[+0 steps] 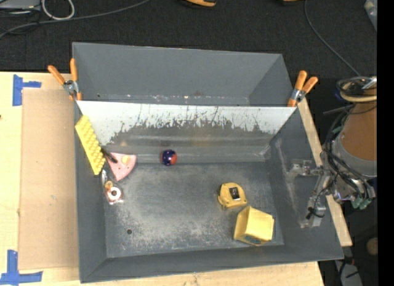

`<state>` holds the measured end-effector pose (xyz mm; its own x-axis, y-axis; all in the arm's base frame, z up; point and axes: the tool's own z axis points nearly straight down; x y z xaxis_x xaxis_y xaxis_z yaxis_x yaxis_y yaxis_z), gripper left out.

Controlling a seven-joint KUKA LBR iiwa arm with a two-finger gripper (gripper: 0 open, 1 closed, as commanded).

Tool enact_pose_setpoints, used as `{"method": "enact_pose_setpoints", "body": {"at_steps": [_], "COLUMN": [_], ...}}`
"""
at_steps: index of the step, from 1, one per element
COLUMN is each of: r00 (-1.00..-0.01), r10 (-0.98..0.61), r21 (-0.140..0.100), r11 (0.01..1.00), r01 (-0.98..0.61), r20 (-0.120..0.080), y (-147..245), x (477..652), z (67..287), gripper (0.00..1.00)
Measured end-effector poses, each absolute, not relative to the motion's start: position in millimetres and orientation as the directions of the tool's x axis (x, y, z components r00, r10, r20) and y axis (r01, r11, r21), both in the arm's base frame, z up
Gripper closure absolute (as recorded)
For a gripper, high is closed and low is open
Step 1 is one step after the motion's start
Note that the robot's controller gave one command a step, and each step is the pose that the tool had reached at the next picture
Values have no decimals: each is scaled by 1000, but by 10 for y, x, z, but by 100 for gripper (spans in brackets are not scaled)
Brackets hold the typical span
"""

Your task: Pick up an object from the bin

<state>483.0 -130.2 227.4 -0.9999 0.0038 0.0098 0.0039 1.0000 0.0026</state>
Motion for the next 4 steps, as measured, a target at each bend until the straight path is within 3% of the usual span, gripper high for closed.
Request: {"method": "enact_pose_setpoints", "body": {"at_steps": [1, 2, 3, 4], "r00": [-1000, -1000, -998, -995], "r10": [-2, 22, 65, -99], "r21": [1, 1, 1, 4], "r11": [1000, 1000, 998, 995], "r01": [-2, 22, 65, -99], "r20": [1, 1, -2, 7], "y": [-1290, -1134, -969, -830], "x": [4847, 4743, 4724, 4703], "z": [2316, 1198, 1210, 1045], "gripper": [0, 0, 0, 0]}}
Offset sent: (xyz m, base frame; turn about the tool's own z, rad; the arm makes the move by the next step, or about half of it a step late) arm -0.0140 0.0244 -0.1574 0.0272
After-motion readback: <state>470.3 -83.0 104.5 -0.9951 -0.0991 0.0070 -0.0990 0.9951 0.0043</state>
